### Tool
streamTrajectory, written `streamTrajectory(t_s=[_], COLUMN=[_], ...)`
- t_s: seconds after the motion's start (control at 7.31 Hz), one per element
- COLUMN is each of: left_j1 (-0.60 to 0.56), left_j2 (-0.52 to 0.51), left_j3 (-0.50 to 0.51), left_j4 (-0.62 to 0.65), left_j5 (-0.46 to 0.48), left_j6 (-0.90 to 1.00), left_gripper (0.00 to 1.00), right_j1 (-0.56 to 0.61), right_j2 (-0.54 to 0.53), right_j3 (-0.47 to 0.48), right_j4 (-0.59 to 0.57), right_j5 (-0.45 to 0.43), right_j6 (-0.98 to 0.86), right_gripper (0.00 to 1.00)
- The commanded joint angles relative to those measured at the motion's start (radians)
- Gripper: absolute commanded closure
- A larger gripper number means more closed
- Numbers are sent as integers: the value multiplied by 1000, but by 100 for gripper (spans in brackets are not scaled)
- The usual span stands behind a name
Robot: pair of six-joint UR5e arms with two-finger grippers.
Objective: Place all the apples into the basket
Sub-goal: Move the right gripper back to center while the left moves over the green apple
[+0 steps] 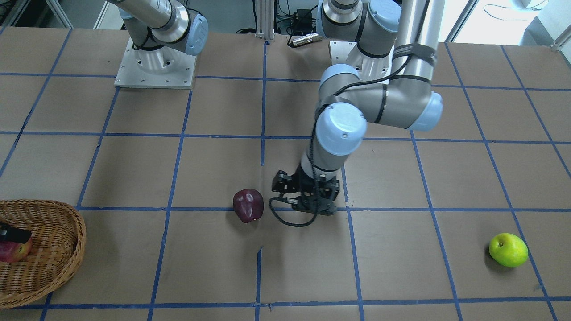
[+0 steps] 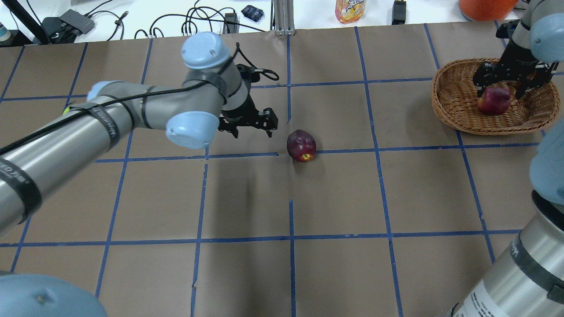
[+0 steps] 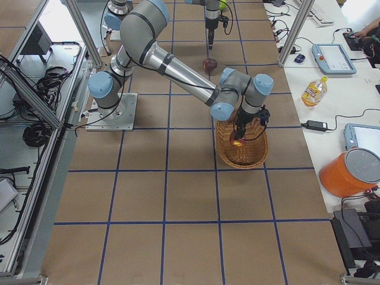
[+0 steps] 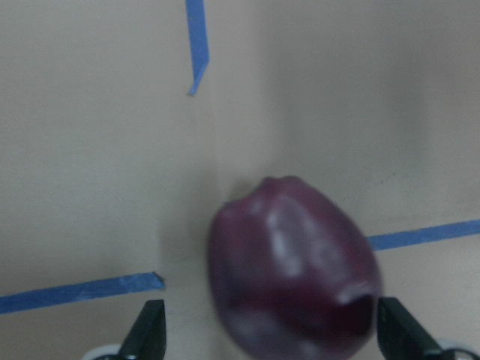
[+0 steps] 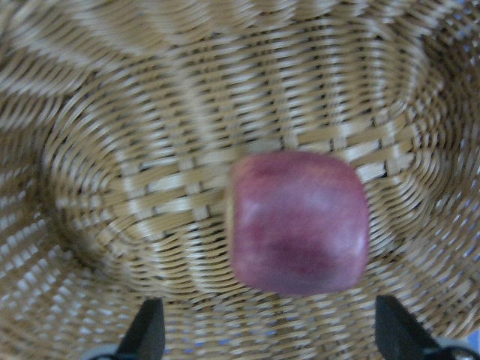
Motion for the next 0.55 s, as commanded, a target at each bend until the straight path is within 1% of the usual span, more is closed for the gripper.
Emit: streamTrajectory(t_s=[0.0,0.14,0.27,0.41], left_j1=[238,325,372,419], left_j2=[22,11,-6,-23], left_j3=[19,52,135,230], left_j4=[-130,-147,-234,-303], left_j5=[132,190,199,222], left_j6=[258,389,466,599], left_gripper=[0,0,0,0], right_j1=[119,222,354,446], right_j2=[-143,-177,-166,-145], right_j3=[-12,-5,-5,-3], right_j4=[188,201,189,187], right_j5=[125,184,243,246], right_j6=[150,279,443,467], right_gripper=[0,0,0,0])
